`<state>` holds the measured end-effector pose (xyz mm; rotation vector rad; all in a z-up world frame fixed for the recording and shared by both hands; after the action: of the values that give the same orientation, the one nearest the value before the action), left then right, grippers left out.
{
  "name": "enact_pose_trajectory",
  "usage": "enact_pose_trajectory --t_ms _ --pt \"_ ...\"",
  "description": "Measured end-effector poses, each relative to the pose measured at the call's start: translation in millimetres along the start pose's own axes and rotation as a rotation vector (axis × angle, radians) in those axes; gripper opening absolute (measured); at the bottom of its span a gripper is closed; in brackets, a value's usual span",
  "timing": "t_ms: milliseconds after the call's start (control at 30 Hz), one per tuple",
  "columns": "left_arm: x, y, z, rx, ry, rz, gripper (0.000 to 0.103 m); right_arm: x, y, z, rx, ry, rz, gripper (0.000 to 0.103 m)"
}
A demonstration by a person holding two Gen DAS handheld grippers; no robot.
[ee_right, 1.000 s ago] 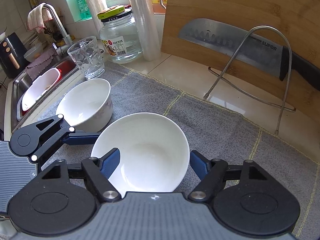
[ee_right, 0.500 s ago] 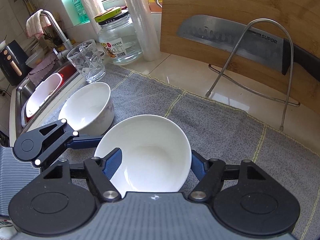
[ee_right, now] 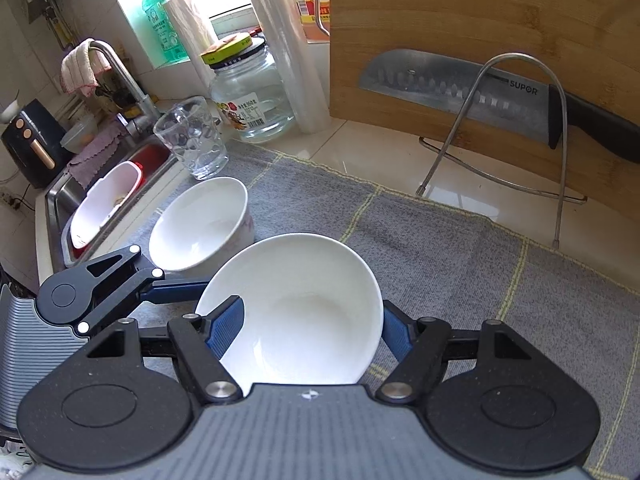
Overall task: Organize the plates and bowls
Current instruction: 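Carry the pink-flowered bowl with the right tool over the placed white bowl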
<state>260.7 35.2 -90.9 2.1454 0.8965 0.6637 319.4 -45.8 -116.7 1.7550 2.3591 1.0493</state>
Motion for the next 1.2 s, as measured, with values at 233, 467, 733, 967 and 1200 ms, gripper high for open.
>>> enact_pose_trajectory --t_ms 233,467,733,967,1200 --pt "-10.7 8.5 -23.2 -0.028 -0.006 0.020 0.088 9.6 -10.4 -25.8 -0.039 -0.008 0.001 0.078" --pt "-26.3 13.1 -40.8 -0.050 -0.028 0.040 0.088 15.9 -26.4 -49.4 -0.074 -0.028 0.001 0.078" --pt "-46.0 11.6 -57.7 -0.065 -0.061 0.067 0.088 17.6 -48.1 -68.2 -0.096 -0.046 0.026 0.078" --pt "-65.2 5.8 -66.7 -0.063 -0.100 0.083 0.088 16.7 -70.1 -79.8 -0.100 -0.068 0.054 0.078" --pt "-86.5 2.8 -70.7 -0.058 -0.142 0.109 0.088 10.4 -90.3 -91.1 -0.108 -0.088 0.093 0.078"
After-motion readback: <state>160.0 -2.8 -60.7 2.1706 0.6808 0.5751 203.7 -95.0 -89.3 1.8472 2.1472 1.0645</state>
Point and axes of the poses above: each gripper's, at about its wrist camera, not at the fingertips, and z roughly the way its jaws point, x to its left, y to its top, the point moved 9 cm from there along z, roughly the way its jaws point, and after that the axes turned 13 degrees about z, right-handed, at the moved point
